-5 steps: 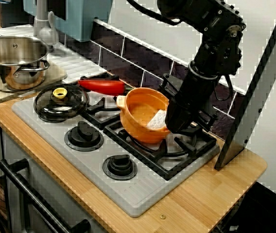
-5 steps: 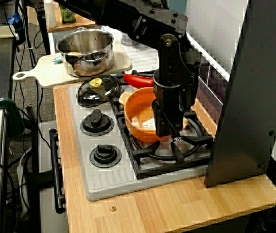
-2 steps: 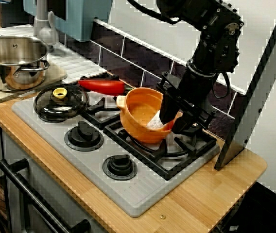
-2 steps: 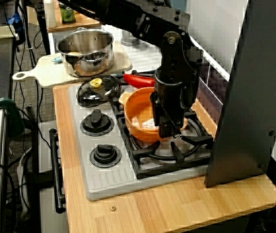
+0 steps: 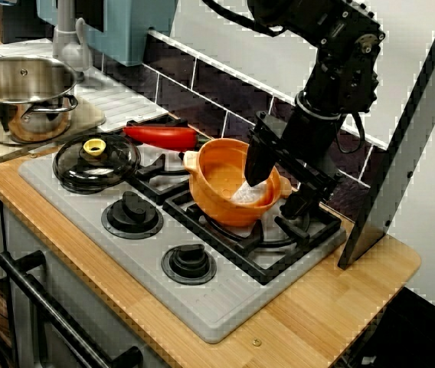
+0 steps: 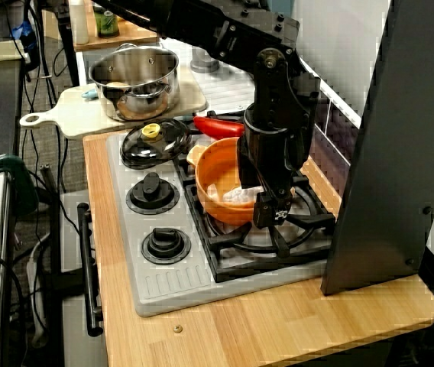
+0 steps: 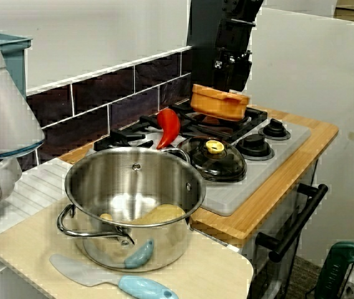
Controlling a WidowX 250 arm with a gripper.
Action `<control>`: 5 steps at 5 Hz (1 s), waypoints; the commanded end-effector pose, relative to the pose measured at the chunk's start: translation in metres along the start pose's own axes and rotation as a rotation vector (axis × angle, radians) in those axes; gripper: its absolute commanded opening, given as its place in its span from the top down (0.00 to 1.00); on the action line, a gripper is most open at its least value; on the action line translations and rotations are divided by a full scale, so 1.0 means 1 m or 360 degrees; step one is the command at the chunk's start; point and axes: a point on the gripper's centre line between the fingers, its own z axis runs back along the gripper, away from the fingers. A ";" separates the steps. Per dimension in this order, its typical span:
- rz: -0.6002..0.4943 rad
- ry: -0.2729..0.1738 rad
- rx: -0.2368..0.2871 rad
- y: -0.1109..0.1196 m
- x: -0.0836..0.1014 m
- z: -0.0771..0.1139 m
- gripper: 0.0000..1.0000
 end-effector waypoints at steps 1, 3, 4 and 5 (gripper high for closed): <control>0.0003 -0.0077 -0.0017 0.001 0.012 0.014 0.00; 0.0005 -0.0077 0.0040 -0.007 0.015 0.008 0.00; -0.0006 -0.0041 0.0075 -0.011 0.020 -0.002 0.00; -0.0018 -0.0016 0.0086 -0.014 0.021 -0.007 0.00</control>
